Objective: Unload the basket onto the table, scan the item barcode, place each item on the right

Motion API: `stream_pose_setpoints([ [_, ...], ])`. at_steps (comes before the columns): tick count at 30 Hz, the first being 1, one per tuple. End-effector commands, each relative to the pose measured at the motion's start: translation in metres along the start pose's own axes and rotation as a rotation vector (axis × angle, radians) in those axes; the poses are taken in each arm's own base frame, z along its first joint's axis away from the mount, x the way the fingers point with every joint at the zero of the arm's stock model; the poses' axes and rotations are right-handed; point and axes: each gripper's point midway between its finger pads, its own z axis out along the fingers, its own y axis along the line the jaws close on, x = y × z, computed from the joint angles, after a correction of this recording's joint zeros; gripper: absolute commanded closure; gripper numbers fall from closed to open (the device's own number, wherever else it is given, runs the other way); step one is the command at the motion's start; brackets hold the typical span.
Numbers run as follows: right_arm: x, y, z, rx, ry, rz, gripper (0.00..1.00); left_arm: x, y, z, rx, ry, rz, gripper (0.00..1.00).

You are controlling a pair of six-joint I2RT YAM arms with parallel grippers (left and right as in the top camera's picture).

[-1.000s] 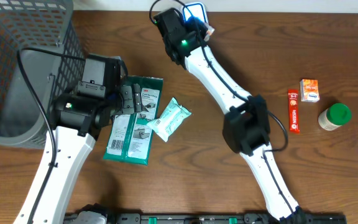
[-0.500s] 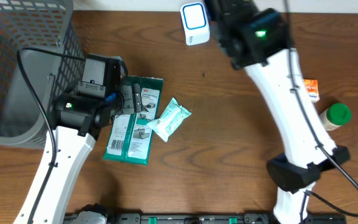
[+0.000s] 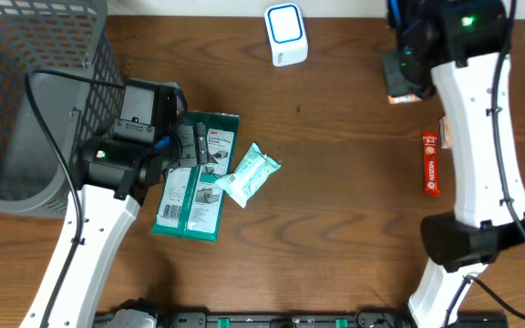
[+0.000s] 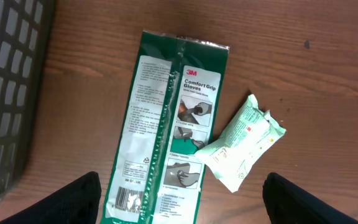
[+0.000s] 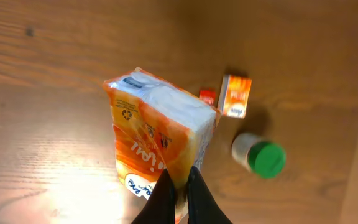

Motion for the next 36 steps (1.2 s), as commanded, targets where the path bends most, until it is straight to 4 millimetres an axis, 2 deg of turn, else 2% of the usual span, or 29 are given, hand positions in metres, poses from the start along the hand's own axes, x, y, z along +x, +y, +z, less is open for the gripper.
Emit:
stream_pose_setpoints([
  [1, 0.021, -0.008, 0.022, -0.025, 0.106, 0.066, 0.99, -0.005, 0.003, -0.002, -0.012, -0.012, 0.009, 0.16],
  [7, 0.073, -0.029, 0.088, 0.080, 0.355, 0.075, 0.99, -0.005, 0.003, -0.002, -0.012, -0.012, 0.009, 0.16],
  [11, 0.098, -0.033, 0.131, 0.112, 0.428, 0.083, 0.99, -0.005, 0.003, -0.002, -0.012, -0.012, 0.009, 0.16],
  [19, 0.135, -0.038, 0.191, 0.129, 0.475, 0.138, 0.99, -0.005, 0.003, -0.002, -0.012, -0.012, 0.009, 0.16],
  [21, 0.139, -0.040, 0.198, 0.130, 0.476, 0.151, 0.95, -0.005, 0.003, -0.002, -0.012, -0.012, 0.009, 0.16],
  [22, 0.141, -0.041, 0.200, 0.131, 0.475, 0.157, 0.87, -0.005, 0.003, -0.002, -0.012, -0.012, 0.009, 0.16],
  [23, 0.142, -0.043, 0.203, 0.131, 0.474, 0.164, 0.74, -0.005, 0.003, -0.002, -0.012, -0.012, 0.009, 0.16],
  [26, 0.144, -0.047, 0.205, 0.132, 0.474, 0.181, 0.23, -0.005, 0.003, -0.002, -0.012, -0.012, 0.009, 0.16],
  [28, 0.144, -0.047, 0.206, 0.124, 0.476, 0.187, 0.01, -0.005, 0.003, -0.002, -0.012, -0.012, 0.009, 0.16],
  [36, 0.143, -0.038, 0.207, 0.077, 0.471, 0.198, 0.02, -0.005, 0.003, -0.002, -0.012, -0.012, 0.009, 0.16],
])
